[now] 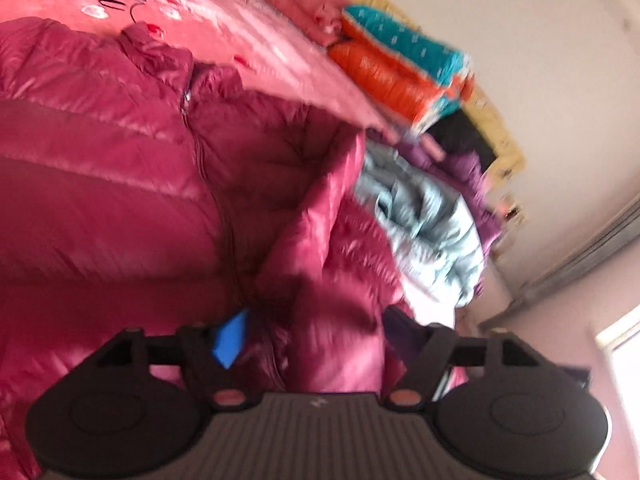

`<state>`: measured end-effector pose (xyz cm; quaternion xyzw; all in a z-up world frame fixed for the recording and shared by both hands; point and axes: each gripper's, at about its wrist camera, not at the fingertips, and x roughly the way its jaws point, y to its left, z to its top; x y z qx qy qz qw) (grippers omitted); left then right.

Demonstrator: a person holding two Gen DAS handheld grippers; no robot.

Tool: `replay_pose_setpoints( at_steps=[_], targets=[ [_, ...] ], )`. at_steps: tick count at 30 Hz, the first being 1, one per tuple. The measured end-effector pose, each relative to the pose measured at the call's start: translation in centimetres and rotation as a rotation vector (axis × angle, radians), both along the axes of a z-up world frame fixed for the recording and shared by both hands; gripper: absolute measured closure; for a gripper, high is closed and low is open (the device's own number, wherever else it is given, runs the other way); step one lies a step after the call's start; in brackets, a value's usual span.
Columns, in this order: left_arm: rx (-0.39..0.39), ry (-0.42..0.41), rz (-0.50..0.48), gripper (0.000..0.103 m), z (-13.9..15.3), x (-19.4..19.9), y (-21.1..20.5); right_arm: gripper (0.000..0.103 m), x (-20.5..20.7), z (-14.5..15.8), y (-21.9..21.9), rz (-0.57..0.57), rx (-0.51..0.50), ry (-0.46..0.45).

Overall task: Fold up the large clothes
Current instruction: 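Fold the sleeve over the jacket body with the left tool while the right tool grasps the jacket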

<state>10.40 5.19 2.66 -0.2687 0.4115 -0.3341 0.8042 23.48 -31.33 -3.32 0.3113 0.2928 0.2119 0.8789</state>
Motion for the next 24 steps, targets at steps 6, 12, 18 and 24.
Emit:
replay_pose_setpoints(
  at_steps=[6,12,18,24],
  targets=[
    [-0.127,0.025,0.083,0.022,-1.9,1.3,3.7,0.0,-0.7,0.7,5.4,0.121,-0.308,-0.003],
    [-0.169,0.041,0.058,0.022,-3.3,2.0,3.9,0.0,-2.1,1.0,9.7,0.246,-0.456,0.029],
    [-0.209,0.039,0.022,0.02,-3.5,2.7,4.6,0.0,-2.6,0.5,11.4,0.248,-0.301,0.114],
    [-0.221,-0.024,0.046,0.019,-3.1,2.9,6.3,0.055,-1.5,-0.4,11.7,0.114,-0.066,0.146]
  ],
)
